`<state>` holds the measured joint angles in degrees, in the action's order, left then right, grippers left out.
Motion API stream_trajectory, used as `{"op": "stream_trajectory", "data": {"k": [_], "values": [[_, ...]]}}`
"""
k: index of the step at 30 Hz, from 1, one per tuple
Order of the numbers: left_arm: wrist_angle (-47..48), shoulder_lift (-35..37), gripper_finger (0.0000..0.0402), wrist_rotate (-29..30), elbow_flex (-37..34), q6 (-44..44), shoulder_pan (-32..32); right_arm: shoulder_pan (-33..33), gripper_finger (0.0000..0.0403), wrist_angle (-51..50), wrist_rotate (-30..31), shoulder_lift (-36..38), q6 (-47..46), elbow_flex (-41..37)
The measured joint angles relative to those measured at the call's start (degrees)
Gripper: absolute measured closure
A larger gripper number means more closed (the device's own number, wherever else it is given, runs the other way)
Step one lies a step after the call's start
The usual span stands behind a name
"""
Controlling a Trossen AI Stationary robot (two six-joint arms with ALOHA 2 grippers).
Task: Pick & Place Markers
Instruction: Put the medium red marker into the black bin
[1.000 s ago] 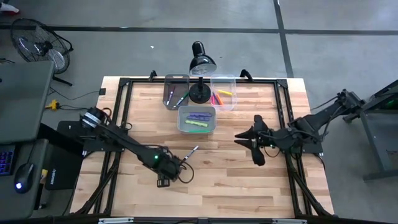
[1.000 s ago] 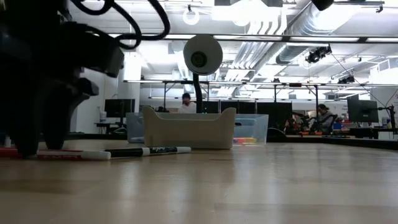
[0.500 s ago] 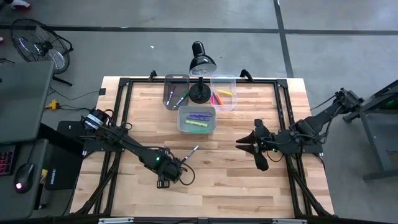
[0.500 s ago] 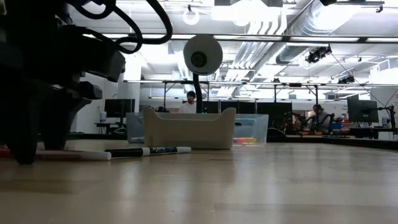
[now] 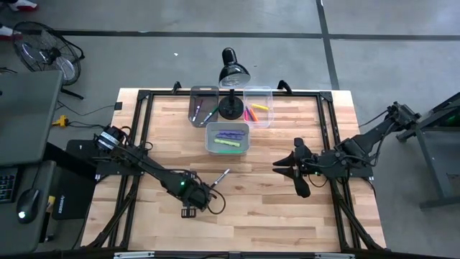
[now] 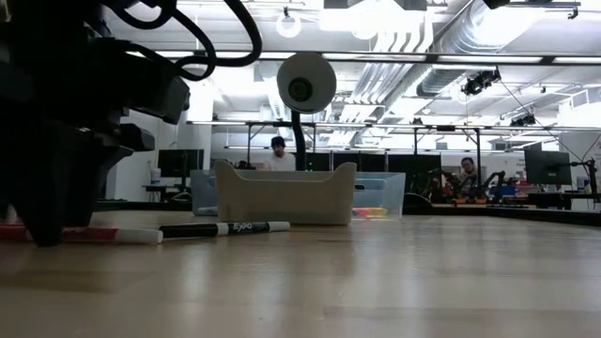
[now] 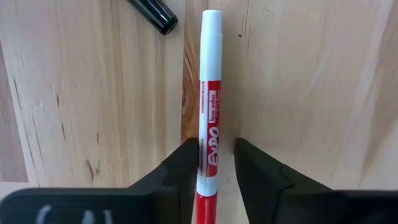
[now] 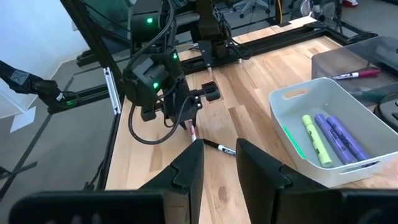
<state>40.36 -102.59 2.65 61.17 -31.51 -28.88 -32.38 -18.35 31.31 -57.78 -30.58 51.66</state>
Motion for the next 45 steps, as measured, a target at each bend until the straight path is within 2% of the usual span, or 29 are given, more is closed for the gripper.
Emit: {"op": "stream_trajectory", "data": {"k": [18, 31, 34, 39, 45], "values": [[-0.83, -0.04, 0.0368, -0.58, -0.11, -1.61, 0.0, -0.04, 0.032, 0.02, -0.09, 0.0, 0.0, 0.0], [-1.09, 0.85, 0.037, 0.03, -0.28, -3.28, 0.08, -0.06, 0.032, -7.2, -0.33, 0.0, -3.13, 0.0], [-2.21, 1.84, 0.037, 1.02, -0.31, -3.45, 0.7, -1.18, 0.032, -10.67, 1.77, 0.0, -4.14, 0.0], [-1.63, 5.36, 0.037, 2.74, 0.1, -3.55, 2.8, -3.84, 0.032, -14.28, 9.04, 0.0, -5.4, 0.0], [-1.42, 8.66, 0.0371, 7.83, 5.35, 0.26, 6.3, -4.17, 0.032, -14.45, 10.11, 0.0, -5.42, 0.0]]}}
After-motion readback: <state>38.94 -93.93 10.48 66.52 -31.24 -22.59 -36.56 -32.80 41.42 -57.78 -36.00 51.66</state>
